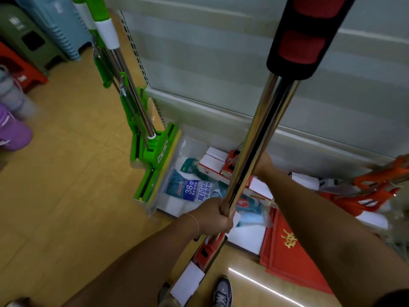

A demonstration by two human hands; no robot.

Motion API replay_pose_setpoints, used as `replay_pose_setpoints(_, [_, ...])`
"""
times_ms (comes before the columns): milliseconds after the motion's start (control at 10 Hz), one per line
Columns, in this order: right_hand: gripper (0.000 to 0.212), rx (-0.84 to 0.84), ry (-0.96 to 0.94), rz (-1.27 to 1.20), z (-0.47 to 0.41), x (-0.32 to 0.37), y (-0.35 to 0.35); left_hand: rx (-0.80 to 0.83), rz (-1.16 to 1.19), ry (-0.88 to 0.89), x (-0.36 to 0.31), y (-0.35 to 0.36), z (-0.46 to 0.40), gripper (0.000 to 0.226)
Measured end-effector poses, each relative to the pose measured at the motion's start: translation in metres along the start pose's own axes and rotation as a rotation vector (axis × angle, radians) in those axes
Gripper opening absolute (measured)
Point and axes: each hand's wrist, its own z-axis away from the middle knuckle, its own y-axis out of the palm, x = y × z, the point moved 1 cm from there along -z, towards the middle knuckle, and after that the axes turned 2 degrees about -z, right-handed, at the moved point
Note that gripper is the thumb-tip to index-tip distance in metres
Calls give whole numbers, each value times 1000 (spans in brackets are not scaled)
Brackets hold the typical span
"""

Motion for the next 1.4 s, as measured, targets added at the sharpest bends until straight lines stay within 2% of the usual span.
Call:
replay_pose_setpoints(100, [41,-44,-30,77,14,-5,-3,8,-26,-27,-1,-3,-8,13])
replay_pose_setpoints(200, [40,-132,-59,195,40,-24,-7,-1,-61,-40,-5,-6,-14,9])
replay_pose_setpoints(300, [27,103,-55,376,72,-47,1,-17,-48,-57,-11,-7,-19,7])
replay_pose_setpoints(400, [30,350,-7,427,103,-73,22,-61,-48,-76,-16,-6,-25,10])
replay_pose_setpoints(500, [58,367,-22,232,125,-91,51,-121,-18,-91,-20,-2,-31,7])
replay_pose_setpoints(600, [48,226,-45,85,134,-89,72,-208,41,-136,-24,3,-33,6])
replay_pose_setpoints(700, [29,79,-12,102,132,-84,84,-295,156,-182,-27,9,-33,12])
replay_pose_setpoints(800, [22,-48,28,201,130,-81,92,-381,210,-212,-29,11,-34,14])
replay_pose_setpoints(900, [18,-64,24,327,127,-76,98,-428,242,-216,-31,10,-36,12])
replay_pose_setpoints(1000, [19,-7,20,350,118,-66,99,-432,213,-221,-30,2,-39,11])
replay_pose_setpoints(1100, [23,99,-4,405,114,-49,96,-308,139,-214,-29,-13,-42,7])
replay_pose_setpoints(1200, [24,73,46,237,111,-45,91,-137,-2,-151,-28,-30,-44,11])
replay_pose_setpoints(1300, [14,81,25,314,112,-43,87,32,-132,-83,-30,-43,-47,21])
replay_pose_setpoints(1400, [40,83,-77,413,98,-49,84,107,-256,-5,-36,-54,-53,16])
